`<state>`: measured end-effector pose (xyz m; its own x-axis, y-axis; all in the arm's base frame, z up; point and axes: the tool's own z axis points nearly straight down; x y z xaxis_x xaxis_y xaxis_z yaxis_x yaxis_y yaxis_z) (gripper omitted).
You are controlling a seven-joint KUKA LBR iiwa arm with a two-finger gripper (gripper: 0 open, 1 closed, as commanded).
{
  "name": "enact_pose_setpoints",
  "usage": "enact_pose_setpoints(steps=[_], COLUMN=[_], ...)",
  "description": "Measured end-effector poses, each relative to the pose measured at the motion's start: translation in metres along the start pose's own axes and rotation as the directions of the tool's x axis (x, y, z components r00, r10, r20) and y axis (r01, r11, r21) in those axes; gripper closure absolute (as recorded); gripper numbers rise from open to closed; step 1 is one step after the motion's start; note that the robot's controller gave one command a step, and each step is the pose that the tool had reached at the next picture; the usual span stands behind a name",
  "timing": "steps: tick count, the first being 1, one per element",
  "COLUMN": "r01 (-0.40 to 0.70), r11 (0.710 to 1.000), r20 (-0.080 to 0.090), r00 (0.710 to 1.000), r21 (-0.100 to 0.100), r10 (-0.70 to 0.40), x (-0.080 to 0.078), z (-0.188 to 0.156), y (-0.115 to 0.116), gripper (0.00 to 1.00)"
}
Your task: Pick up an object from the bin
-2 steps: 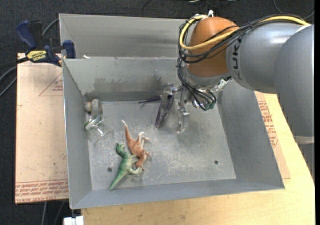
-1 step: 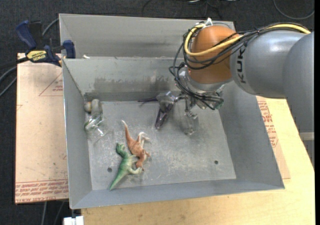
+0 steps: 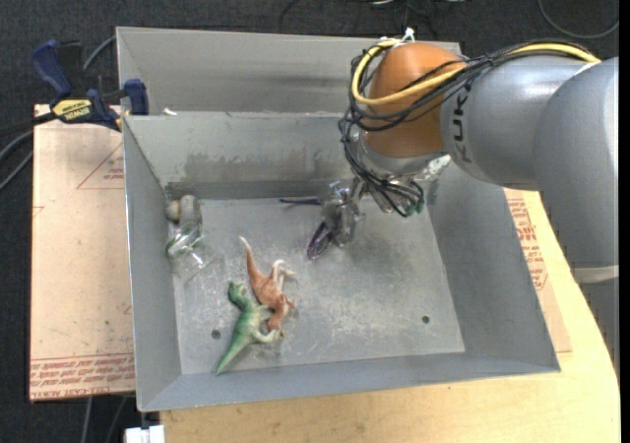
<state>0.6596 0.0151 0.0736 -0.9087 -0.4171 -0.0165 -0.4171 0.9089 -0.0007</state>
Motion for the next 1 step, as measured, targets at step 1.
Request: enact_pose_setpoints(steps=[1], r01=[0.000], r11=[1.000], r20=[0.000], r00=[1.000], r21=[0.000], r10=[0.000], x=[0.0000], z=[0.0000], y=[0.0000], gripper=[1.00])
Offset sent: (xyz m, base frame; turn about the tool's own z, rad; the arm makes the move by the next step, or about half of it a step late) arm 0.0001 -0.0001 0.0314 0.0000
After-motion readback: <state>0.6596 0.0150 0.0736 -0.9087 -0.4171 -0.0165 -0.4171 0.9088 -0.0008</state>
